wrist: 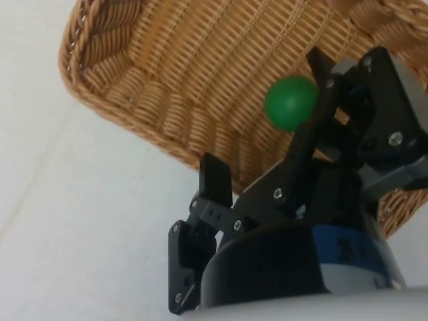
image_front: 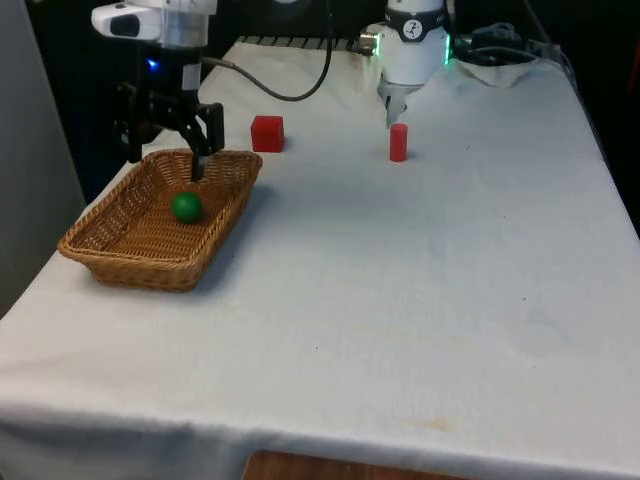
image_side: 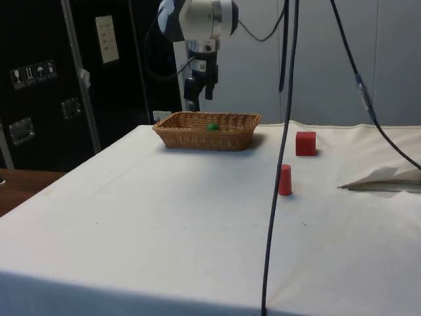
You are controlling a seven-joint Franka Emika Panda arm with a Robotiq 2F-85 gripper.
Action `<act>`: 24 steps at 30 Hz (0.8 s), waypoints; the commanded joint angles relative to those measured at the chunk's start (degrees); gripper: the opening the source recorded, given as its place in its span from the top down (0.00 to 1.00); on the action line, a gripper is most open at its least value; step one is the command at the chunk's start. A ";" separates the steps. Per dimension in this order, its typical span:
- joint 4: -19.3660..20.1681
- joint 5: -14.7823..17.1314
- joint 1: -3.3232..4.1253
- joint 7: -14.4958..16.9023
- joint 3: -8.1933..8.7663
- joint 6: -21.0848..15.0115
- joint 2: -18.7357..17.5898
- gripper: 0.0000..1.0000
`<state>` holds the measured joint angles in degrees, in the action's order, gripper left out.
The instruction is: Pick up the object to the left of the cylinder and place it into the basket.
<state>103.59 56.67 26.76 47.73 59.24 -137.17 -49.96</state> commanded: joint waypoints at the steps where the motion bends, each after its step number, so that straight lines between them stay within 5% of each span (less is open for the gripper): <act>1: 0.74 -0.74 1.15 -0.74 0.69 0.17 0.52 0.00; 9: 1.66 -1.66 3.67 -2.29 1.38 0.00 2.18 0.00; 10: 1.03 -1.09 2.75 -1.72 0.63 0.00 2.06 0.00; 11: 1.78 -1.78 4.01 -2.58 1.43 0.00 2.35 0.00; 17: 2.29 -3.55 5.90 -4.70 1.60 -0.34 3.72 0.00; 18: 1.60 -3.27 5.04 -4.35 0.92 -0.11 3.67 0.00; 19: 2.35 -3.78 6.25 -5.04 1.60 -0.40 3.95 0.00; 24: 2.52 -5.27 7.79 -6.93 1.72 -0.46 4.93 0.00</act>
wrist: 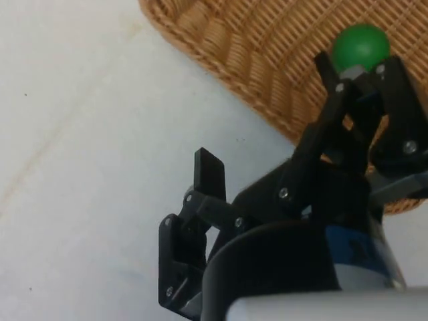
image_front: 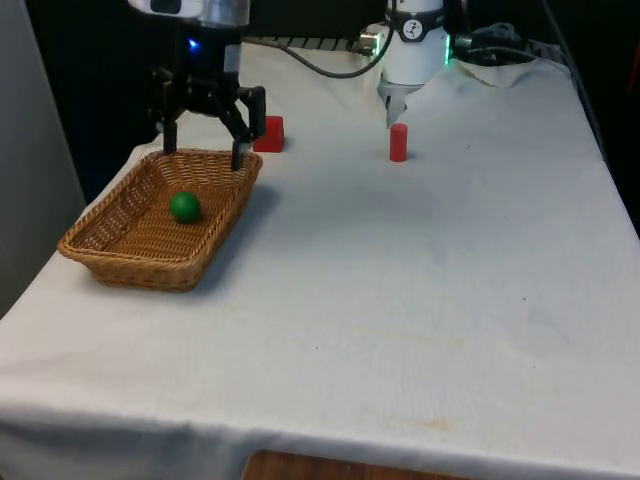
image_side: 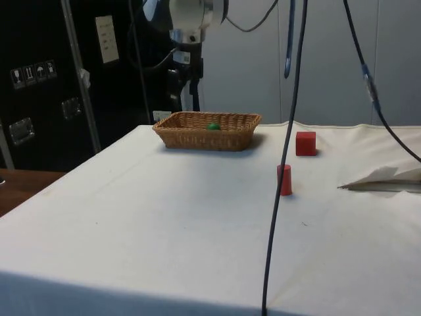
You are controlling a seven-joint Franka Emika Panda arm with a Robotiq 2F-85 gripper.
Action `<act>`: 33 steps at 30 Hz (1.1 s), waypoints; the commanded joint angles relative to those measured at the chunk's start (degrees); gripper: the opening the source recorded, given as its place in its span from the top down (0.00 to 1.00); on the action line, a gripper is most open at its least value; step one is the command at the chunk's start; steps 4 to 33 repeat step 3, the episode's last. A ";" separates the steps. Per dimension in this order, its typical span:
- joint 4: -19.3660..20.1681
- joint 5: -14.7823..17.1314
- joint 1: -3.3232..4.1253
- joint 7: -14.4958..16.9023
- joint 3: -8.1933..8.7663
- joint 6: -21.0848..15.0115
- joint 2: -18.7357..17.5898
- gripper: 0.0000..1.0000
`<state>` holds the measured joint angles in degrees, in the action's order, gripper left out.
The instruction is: Pick up the object to the left of the cylinder and place it into the basket.
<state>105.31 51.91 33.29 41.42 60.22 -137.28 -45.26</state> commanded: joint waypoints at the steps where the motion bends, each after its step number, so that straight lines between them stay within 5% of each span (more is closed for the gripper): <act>1: 0.80 -0.80 1.43 -0.97 0.69 -0.34 0.40 0.00; 2: 0.80 -1.09 1.72 -1.32 0.69 -0.34 0.57 0.00; 3: 0.00 -0.63 0.52 -0.74 0.00 0.00 0.34 0.00; 33: 0.00 -0.63 0.52 -0.74 0.00 0.00 0.34 0.00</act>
